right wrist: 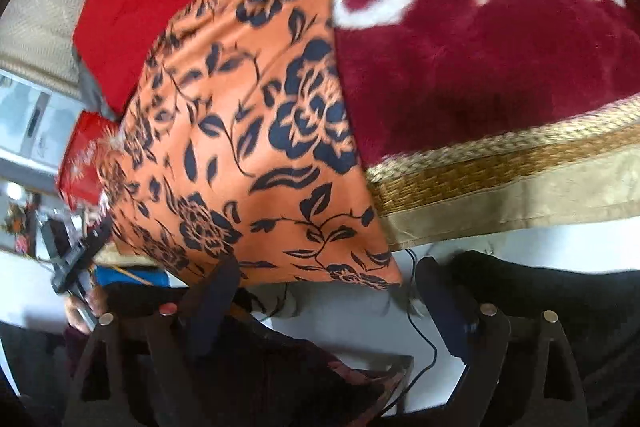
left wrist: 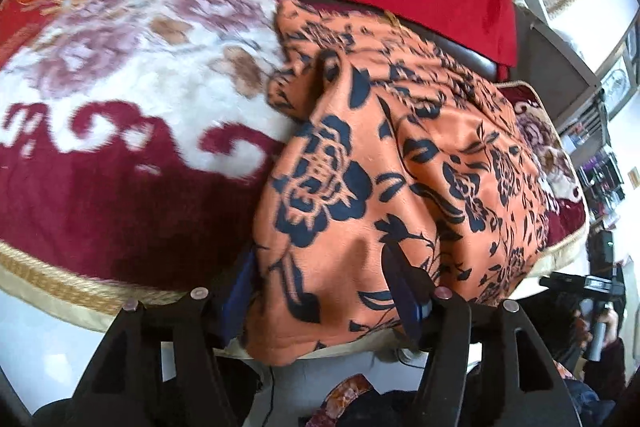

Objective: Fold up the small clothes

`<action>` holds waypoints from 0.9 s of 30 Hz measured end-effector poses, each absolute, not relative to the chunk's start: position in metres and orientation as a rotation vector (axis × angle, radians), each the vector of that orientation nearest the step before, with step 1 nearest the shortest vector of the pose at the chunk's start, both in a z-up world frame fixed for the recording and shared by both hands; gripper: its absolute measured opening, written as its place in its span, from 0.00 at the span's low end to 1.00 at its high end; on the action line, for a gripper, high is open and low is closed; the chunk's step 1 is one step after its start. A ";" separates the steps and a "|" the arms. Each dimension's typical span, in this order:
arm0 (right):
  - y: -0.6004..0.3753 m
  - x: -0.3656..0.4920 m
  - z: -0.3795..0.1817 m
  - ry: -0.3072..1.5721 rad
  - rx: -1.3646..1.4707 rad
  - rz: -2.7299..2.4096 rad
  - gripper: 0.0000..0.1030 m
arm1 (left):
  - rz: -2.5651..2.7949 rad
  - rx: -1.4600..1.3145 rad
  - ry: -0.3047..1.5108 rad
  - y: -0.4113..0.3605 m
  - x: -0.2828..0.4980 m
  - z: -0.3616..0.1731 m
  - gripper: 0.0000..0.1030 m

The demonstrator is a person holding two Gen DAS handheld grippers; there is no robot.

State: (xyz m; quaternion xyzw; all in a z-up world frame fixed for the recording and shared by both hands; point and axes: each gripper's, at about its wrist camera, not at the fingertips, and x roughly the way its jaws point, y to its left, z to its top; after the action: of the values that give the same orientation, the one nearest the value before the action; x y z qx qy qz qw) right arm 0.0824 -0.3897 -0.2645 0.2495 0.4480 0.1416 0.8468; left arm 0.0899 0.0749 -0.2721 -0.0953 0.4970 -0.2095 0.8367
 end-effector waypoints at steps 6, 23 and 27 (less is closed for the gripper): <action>-0.370 0.121 -0.297 1.028 0.386 0.244 0.87 | -0.506 -0.185 1.066 0.066 0.087 -0.276 0.15; -0.348 0.060 -0.173 0.655 0.430 0.669 0.08 | -0.749 -0.384 0.847 0.081 0.075 -0.172 0.06; -0.368 0.079 -0.124 0.498 0.509 0.698 0.08 | -0.734 -0.431 0.775 0.079 0.117 -0.140 0.06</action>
State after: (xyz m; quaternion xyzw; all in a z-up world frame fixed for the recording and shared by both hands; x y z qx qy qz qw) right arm 0.0789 -0.3682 -0.1241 0.2439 0.2390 0.3347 0.8783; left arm 0.1172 0.0790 -0.1397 -0.2037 0.3667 -0.3469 0.8389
